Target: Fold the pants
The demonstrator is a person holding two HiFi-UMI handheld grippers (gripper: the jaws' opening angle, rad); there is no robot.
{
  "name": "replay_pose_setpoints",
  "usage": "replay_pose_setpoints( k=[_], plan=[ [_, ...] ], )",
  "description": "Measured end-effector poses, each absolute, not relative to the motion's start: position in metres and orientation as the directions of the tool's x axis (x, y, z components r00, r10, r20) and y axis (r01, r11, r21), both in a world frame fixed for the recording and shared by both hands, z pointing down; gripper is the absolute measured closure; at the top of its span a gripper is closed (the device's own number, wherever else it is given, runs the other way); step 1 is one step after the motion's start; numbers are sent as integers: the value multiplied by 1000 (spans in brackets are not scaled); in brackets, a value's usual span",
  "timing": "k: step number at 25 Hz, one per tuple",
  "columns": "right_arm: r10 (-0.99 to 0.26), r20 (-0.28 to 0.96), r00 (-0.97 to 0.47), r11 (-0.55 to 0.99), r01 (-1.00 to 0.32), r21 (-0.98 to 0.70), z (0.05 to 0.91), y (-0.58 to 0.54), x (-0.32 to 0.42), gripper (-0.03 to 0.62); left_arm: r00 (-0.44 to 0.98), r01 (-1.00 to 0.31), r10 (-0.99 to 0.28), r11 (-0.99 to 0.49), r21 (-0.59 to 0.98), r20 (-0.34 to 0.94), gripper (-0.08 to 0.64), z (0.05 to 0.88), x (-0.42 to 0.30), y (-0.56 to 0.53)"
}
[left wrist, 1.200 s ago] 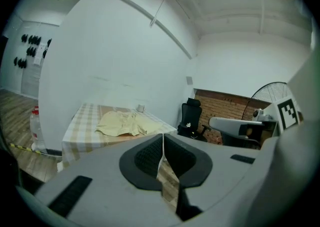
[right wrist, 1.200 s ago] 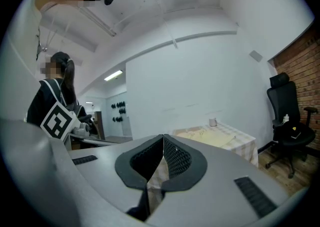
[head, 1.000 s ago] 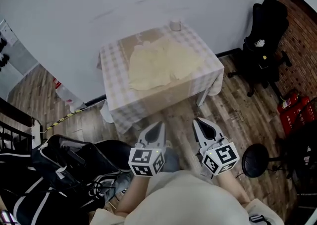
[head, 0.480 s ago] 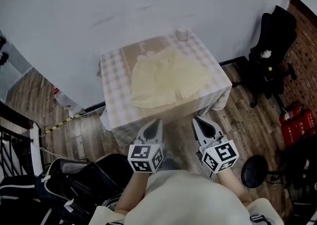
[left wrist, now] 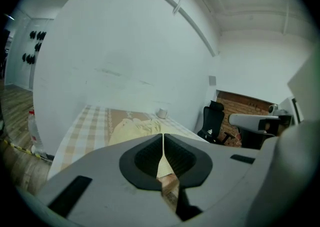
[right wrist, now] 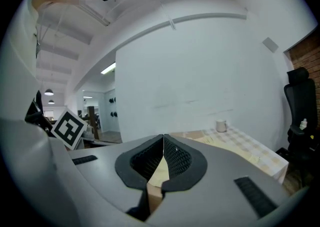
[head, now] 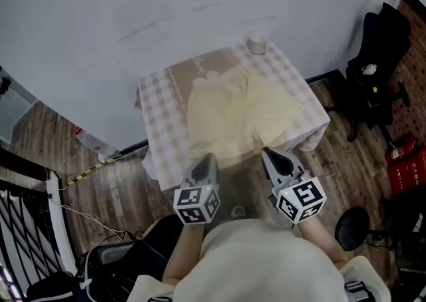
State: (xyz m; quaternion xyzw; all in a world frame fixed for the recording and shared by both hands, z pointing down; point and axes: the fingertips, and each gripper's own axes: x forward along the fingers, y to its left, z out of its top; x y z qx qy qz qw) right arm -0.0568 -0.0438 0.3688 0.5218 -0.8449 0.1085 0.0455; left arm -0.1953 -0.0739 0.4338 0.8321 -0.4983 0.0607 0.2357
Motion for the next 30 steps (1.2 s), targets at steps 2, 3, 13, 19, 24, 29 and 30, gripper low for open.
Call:
replay_pose_setpoints(
  k=[2, 3, 13, 19, 24, 29, 30],
  plan=[
    [-871, 186, -454, 436, -890, -131, 374, -47, -57, 591, 489, -862, -806, -386, 328, 335, 551, 442, -198, -77],
    [-871, 182, -456, 439, -890, -128, 377, -47, -56, 591, 483, -865, -810, -383, 323, 334, 551, 446, -198, -77],
    [-841, 202, -502, 485, -865, -129, 406, -50, -72, 591, 358, -923, -841, -252, 292, 407, 551, 512, -237, -72],
    [-792, 241, -560, 542, -828, -144, 421, -66, -85, 591, 266, -948, -829, -132, 290, 492, 551, 554, -259, -79],
    [-747, 271, -607, 593, -793, -138, 430, -82, -88, 591, 202, -962, -791, -49, 269, 578, 549, 587, -269, -90],
    [-716, 295, -633, 625, -769, -134, 433, -99, -87, 591, 135, -966, -751, 46, 255, 647, 549, 610, -280, -92],
    [-711, 298, -637, 629, -765, -134, 435, -100, -87, 591, 115, -968, -744, 66, 243, 659, 549, 613, -283, -92]
  ],
)
